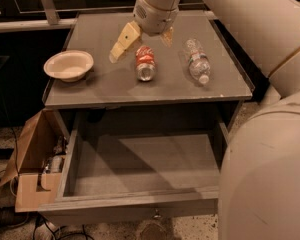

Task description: Place coke can into top drawer

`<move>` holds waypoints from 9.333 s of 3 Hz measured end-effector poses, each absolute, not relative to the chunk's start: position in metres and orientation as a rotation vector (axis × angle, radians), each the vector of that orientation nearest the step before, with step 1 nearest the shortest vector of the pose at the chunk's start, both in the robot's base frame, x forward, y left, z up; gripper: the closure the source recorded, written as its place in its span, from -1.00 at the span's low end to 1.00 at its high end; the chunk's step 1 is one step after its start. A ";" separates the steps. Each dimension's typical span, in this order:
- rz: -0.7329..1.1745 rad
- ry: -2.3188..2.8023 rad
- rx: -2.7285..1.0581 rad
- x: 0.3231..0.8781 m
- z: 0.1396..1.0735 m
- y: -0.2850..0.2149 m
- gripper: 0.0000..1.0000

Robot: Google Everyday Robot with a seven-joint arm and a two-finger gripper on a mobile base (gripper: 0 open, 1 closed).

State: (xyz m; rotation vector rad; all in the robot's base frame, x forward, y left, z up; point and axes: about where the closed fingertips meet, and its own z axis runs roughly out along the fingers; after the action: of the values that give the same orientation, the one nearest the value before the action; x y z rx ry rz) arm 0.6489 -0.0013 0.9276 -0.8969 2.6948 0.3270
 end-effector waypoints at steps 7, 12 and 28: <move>0.337 2.839 -0.732 0.736 0.851 -0.017 -0.70; 0.377 2.790 -0.773 0.741 0.850 -0.005 1.00; 0.650 2.989 -0.367 0.471 0.787 -0.121 1.00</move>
Offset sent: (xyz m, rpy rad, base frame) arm 0.0473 0.0203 0.0194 0.0535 0.0379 -0.0145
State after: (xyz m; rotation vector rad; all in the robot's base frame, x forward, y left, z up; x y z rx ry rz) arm 0.4708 -0.1211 0.7873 -0.3674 2.9887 0.6502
